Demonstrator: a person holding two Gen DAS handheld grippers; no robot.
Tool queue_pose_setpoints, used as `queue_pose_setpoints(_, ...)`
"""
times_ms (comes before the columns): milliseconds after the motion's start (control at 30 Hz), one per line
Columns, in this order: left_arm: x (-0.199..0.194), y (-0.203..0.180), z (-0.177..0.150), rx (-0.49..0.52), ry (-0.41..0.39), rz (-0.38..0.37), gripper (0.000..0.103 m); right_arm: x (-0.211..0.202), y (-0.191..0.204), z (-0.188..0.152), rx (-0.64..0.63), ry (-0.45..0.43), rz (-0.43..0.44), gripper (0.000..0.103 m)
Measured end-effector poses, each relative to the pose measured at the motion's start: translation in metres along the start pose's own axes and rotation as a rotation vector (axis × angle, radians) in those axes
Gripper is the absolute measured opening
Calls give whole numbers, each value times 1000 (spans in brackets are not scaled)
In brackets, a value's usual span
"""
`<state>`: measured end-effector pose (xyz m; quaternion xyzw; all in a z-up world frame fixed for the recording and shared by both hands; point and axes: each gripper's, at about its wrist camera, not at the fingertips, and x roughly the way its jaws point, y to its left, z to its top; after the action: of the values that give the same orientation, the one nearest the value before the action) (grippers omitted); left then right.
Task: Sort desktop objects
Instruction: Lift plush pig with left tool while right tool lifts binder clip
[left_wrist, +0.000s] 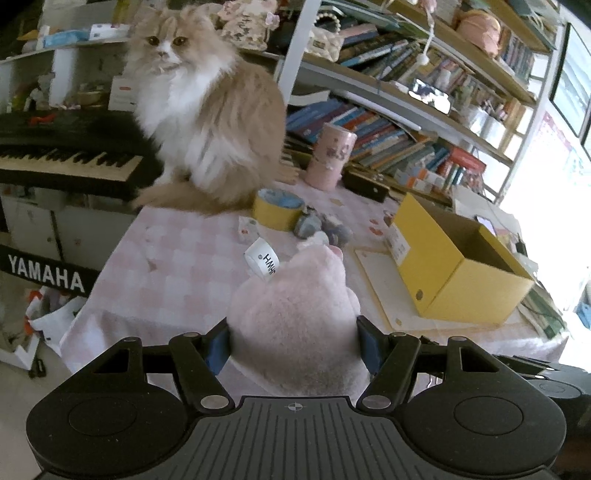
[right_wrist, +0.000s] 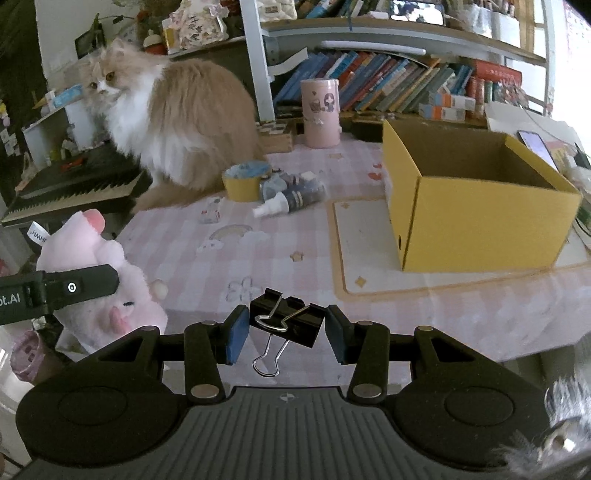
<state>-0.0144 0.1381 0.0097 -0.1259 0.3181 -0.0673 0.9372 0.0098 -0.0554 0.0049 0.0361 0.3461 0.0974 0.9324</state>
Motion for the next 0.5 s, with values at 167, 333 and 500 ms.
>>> queue_pose_setpoints(167,-4,-7,-6,28,20,-25,68,-9,-7,-13,48,23,-23,42)
queue_pose_setpoints(333,-3,-20,-13,67,45,-68,68,-20,-16,-25,85,32,-52,42)
queue_pose_setpoints(500,-1,-31,-17,102,64,-110,68,-32,-27,-34,127,31,-90,42)
